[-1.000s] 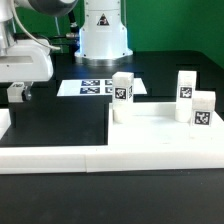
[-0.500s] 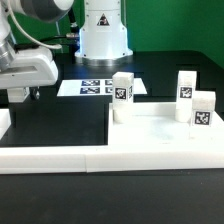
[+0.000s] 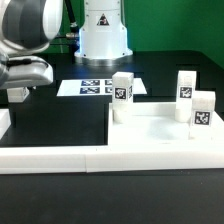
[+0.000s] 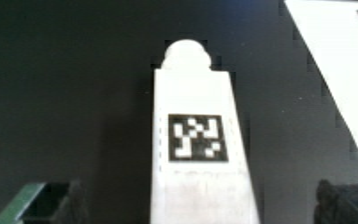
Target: Assemble square table
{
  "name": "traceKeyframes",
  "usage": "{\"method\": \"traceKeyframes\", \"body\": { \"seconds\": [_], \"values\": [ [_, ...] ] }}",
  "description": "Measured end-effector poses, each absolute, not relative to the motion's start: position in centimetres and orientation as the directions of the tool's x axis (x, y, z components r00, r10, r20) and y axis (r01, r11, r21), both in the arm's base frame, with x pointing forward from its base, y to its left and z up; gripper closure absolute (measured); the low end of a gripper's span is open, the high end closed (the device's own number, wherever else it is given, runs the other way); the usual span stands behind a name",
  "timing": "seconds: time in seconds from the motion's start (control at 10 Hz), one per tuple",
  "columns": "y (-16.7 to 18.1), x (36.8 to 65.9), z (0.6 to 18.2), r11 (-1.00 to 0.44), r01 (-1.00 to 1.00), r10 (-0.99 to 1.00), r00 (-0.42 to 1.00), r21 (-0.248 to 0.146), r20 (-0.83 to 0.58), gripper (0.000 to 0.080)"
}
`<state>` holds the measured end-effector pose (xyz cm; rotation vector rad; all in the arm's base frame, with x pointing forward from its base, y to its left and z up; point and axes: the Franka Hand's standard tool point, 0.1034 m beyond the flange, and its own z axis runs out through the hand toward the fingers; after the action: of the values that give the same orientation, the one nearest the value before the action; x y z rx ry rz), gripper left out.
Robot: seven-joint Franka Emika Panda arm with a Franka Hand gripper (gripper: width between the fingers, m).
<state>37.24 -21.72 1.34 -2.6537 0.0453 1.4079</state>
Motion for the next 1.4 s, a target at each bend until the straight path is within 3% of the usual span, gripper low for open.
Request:
{"method": "traceKeyframes", "body": {
  "seconds": [0.6,0.7,0.8,1.0,1.4],
  "values": [
    [-21.6,36.0,0.3,-0.989,-0.100,0.036,0.527,-0.104,-0.849,0.0150],
    [-21.6,36.0,0.3,-0.989,-0.100,0.036,0.527,-0.104,-0.849,0.0274],
    [-21.6,36.0,0.3,-0.989,-0.100,0.036,0.527,-0.104,-0.849,0.0274],
    [-21.6,36.0,0.3,-0.989,-0.101,0.036,0.527,-0.104,-0.849,0.0511],
    [-21.6,36.0,0.3,-0.989,-0.101,0.036,0.527,-0.104,-0.849,0.0510]
  ]
}}
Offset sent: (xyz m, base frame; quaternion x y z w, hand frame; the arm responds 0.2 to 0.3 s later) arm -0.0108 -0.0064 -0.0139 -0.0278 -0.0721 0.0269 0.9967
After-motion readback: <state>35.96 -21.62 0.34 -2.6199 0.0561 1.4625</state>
